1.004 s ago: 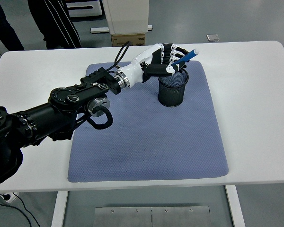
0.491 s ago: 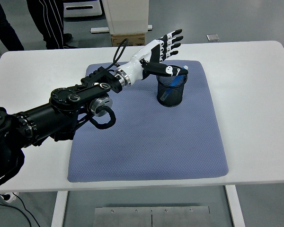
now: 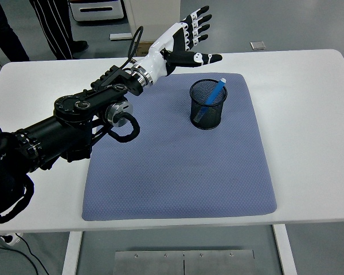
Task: Left hand places marker in pen holder
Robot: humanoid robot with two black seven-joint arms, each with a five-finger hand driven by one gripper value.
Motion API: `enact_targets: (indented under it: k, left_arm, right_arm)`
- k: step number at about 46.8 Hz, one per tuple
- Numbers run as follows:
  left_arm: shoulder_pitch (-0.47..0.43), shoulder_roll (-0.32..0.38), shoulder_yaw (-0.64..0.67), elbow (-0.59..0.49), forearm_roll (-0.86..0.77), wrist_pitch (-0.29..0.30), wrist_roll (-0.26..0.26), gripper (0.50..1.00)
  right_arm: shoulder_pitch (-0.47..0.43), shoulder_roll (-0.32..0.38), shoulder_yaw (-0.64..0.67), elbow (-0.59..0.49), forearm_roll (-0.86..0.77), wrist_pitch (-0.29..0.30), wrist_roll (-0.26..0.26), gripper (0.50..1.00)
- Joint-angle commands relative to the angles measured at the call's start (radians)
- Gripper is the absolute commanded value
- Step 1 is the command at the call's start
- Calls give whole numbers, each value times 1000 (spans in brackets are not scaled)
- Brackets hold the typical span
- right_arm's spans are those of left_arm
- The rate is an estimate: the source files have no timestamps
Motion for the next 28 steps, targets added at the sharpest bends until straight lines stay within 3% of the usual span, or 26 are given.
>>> enact_targets:
  k: [1, 4, 18, 20, 28]
  left_arm:
    - [1, 0, 0, 2, 0, 2, 0, 1000]
    - [9, 5, 0, 10, 2, 2, 2, 1000]
    - [46, 195, 0, 43, 0, 1, 2, 1000]
    - [61, 250, 0, 43, 2, -2, 2, 1000]
    - [113, 324, 5, 43, 23, -11, 2, 1000]
  right_arm:
    - [0, 0, 0, 0, 1, 0, 0, 1000]
    - [0, 0, 0, 0, 0, 0, 0, 1000]
    - [0, 0, 0, 1, 0, 0, 0, 1000]
    - [0, 0, 0, 0, 0, 0, 0, 1000]
    - [0, 0, 0, 1, 0, 0, 0, 1000]
